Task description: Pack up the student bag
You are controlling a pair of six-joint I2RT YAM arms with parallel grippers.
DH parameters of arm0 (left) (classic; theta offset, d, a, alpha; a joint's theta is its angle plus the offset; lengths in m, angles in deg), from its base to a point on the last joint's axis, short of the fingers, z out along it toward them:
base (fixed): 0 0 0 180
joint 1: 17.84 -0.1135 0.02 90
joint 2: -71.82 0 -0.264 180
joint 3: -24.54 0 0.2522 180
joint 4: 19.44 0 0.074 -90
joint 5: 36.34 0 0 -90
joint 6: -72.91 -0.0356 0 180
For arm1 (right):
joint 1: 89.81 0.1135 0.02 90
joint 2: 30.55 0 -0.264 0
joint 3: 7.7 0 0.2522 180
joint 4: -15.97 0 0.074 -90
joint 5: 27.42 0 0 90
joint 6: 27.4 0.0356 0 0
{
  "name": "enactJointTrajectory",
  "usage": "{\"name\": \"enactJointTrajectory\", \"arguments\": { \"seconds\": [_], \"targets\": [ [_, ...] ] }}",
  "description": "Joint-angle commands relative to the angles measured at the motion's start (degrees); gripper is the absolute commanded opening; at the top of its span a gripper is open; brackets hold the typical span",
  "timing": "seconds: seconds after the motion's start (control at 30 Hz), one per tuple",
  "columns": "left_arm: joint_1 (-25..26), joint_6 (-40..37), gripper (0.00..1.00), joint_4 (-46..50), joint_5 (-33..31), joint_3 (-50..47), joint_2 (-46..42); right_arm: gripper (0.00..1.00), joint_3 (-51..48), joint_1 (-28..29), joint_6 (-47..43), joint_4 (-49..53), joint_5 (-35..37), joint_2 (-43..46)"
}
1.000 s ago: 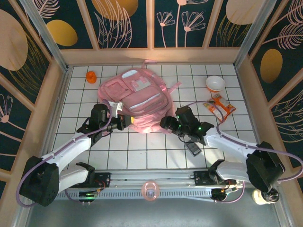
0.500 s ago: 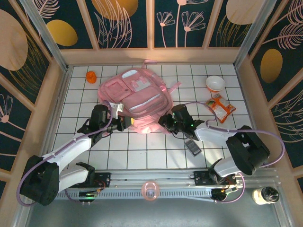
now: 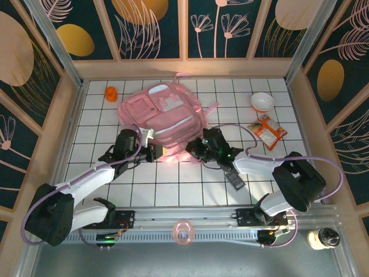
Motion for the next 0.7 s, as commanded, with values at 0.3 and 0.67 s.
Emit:
{"name": "enactJointTrajectory", "arguments": {
  "seconds": [0.3,0.67],
  "targets": [
    [8.64,3.93,0.30,-7.94,-0.58,5.82,5.31,0.02,5.23,1.93,-1.45,-2.04,-0.23,0.54],
    [8.65,-41.09,0.67,19.16,-12.01,14.08,-5.69,0.37,4.65,-1.91,-15.16,21.71,6.70,14.79]
  ]
}}
